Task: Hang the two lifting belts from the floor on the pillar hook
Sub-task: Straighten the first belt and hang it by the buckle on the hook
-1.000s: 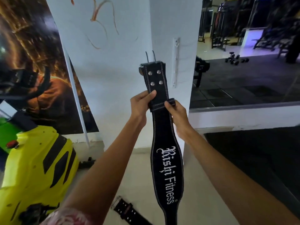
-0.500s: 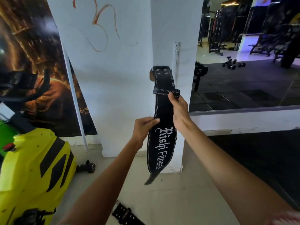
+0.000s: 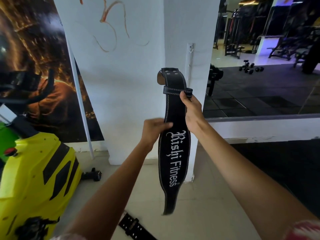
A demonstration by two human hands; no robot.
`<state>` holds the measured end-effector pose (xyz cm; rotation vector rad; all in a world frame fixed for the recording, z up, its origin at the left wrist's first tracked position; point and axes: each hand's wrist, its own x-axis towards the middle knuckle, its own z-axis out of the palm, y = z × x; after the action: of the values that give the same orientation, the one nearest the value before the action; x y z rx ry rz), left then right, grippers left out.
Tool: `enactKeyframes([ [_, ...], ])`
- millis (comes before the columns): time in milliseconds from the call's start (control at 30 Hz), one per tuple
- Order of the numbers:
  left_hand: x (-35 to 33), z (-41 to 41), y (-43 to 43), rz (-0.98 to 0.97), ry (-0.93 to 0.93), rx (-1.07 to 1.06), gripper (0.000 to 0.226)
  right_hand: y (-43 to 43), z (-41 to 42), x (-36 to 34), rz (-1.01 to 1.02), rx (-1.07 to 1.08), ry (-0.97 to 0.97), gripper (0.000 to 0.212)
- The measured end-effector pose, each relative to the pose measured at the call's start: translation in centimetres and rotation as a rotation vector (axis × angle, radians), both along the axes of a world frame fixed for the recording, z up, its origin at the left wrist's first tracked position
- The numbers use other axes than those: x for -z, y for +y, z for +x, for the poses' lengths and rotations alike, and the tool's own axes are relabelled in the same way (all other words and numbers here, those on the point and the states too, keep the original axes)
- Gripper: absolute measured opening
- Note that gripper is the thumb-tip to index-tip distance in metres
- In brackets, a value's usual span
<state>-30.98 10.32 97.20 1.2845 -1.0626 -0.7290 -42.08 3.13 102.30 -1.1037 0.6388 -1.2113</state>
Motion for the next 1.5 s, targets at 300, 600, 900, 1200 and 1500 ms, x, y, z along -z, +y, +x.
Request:
enactKeyframes([
  [300,4.8,-1.6,2.4,0.182,-0.016,0.055,0.007,-0.3,-0.8,1.0,0.037,0.027,0.033,0.032],
  [600,-3.6,-3.3,-0.7,-0.163,0.346,0.004,0.012,0.0,-2.3,1.0,-0.14,-0.034,0.238,0.027],
  [900,-5.2,-2.5,-1.1,-0.209,0.364,0.027,0.01,2.5,-6.3,8.8,-0.118,-0.099,0.451,0.017],
  [1200,-7.1,-1.7,-1.3,-0.264,0.413,-0.001,0.009,2.3,-4.6,5.8,-0.164,-0.087,0.338,0.015],
  [1500,-4.0,-0.9,-0.5,-0.239,0.284,-0.022,0.011,2.5,-2.7,5.4,-0.077,-0.044,0.134,0.015],
])
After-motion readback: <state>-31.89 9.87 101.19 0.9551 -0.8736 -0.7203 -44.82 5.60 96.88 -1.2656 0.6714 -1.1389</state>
